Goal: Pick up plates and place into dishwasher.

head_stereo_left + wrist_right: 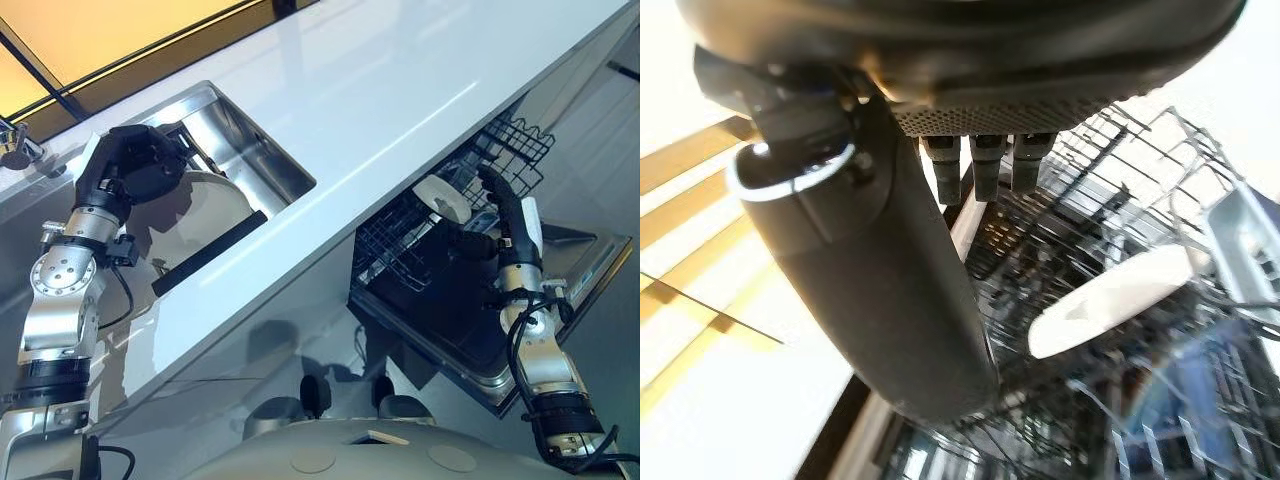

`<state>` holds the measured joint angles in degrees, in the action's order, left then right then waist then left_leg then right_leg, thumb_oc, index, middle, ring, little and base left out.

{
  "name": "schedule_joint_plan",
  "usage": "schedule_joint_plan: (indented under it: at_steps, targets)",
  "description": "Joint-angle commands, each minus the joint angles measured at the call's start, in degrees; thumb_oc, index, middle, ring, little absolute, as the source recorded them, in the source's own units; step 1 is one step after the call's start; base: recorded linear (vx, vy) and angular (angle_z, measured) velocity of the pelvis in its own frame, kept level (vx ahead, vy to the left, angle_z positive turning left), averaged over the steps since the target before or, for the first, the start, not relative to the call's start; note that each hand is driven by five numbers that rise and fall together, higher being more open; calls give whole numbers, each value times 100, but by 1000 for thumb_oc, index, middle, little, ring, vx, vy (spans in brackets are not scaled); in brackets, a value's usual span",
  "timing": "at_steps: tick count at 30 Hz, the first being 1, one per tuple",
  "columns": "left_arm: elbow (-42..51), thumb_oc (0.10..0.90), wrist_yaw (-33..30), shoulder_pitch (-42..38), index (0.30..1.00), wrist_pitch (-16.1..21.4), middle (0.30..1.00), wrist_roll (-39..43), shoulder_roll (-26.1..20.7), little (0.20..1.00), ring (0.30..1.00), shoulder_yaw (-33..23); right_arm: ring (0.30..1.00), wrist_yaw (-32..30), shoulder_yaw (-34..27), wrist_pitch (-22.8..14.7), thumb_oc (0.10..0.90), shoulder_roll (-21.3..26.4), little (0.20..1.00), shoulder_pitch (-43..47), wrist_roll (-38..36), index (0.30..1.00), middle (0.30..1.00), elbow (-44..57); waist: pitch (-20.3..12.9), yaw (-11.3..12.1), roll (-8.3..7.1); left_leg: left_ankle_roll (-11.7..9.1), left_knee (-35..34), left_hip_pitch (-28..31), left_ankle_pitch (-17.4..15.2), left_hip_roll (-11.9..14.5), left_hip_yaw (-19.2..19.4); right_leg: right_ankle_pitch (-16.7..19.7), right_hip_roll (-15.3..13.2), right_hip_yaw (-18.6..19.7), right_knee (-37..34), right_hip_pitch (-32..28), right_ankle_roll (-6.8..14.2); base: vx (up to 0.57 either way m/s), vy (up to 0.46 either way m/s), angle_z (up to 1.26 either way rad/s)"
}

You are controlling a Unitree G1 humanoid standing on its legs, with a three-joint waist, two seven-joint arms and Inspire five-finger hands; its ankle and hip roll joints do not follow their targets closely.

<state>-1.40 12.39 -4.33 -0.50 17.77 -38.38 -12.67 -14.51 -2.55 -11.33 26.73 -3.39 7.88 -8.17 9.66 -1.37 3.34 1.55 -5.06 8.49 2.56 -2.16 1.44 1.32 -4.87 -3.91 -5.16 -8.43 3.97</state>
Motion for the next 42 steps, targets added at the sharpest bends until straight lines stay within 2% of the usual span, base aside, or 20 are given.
schedule_joint_plan:
  at_steps: [1, 11, 22, 29, 30, 31, 32, 33, 35, 37, 42]
  targets:
    - [-316, 800, 605, 44, 900, -226, 900, -154, 94, 900, 900, 662, 900, -203, -311, -442, 800, 283, 900, 423, -165, 900, 900, 499, -269, -48, 118, 121, 279, -81, -682, -225, -87, -850, 473, -135, 849, 419, 14, 0, 0, 0]
    - [-536, 800, 758, -79, 900, -462, 900, -175, -49, 900, 900, 816, 900, -155, -254, -336, 800, 434, 900, 533, -300, 900, 900, 521, -246, -65, 154, 130, 300, -82, -694, -236, -43, -832, 454, -139, 834, 417, 30, 0, 0, 0]
    - [-604, 800, 823, -110, 900, -520, 900, -469, -111, 900, 900, 846, 900, -107, -189, -269, 800, 468, 900, 595, -335, 900, 900, 511, -243, -53, 165, 130, 353, -84, -717, -239, -43, -830, 456, -151, 809, 389, 11, 0, 0, 0]
    - [-550, 800, 825, -207, 900, -664, 900, -158, -98, 900, 900, 905, 900, -133, -142, -236, 800, 430, 900, 628, -352, 900, 900, 505, -248, -63, 185, 123, 364, -73, -725, -237, -28, -832, 456, -163, 801, 375, 8, 1, -5, 0]
    - [-448, 800, 589, -230, 900, -652, 900, 563, 37, 900, 900, 896, 900, -155, -113, -227, 800, 380, 900, 621, -329, 900, 900, 503, -250, -69, 181, 123, 348, -67, -721, -238, -22, -828, 456, -166, 785, 369, 7, 0, 0, 0]
    - [-410, 800, 481, -241, 900, -605, 900, 741, 120, 900, 900, 888, 900, -162, -101, -235, 800, 346, 900, 620, -299, 900, 900, 479, -254, -68, 178, 124, 344, -61, -724, -237, -17, -831, 456, -166, 782, 365, 5, 0, 0, 0]
    - [-306, 800, 243, -236, 900, -333, 900, 1379, 345, 900, 900, 848, 900, -164, -89, -288, 800, 261, 900, 593, -230, 900, 900, 419, -267, -74, 172, 120, 331, -46, -729, -231, 2, -835, 454, -172, 774, 356, 3, 0, 0, 0]
    - [-278, 800, 200, -228, 900, -319, 900, 1427, 382, 900, 900, 838, 900, -165, -89, -299, 800, 248, 900, 586, -218, 900, 900, 412, -268, -75, 172, 119, 331, -45, -730, -230, 3, -836, 454, -170, 775, 356, 2, 0, 0, 0]
    - [-2, 800, -88, -92, 900, -323, 900, 2066, 834, 900, 900, 766, 900, -155, -108, -390, 800, 76, 900, 486, -66, 900, 900, 380, -287, -77, 155, 118, 305, -31, -724, -218, 9, -836, 459, -164, 770, 356, -2, 0, 0, 0]
    - [115, 800, -173, -6, 900, -347, 900, 2131, 1042, 900, 900, 757, 900, -170, -112, -412, 800, 11, 900, 437, -7, 900, 900, 402, -286, -78, 142, 119, 292, -26, -718, -213, 1, -830, 461, -160, 766, 358, -5, 0, 0, 0]
    - [150, 800, -179, 171, 900, -22, 900, 2015, 1265, 900, 900, 747, 900, -170, -150, -392, 800, 6, 900, 374, -12, 900, 900, 487, -277, -80, 113, 113, 282, -29, -708, -203, -2, -824, 463, -156, 767, 369, -9, 1, 0, -1]
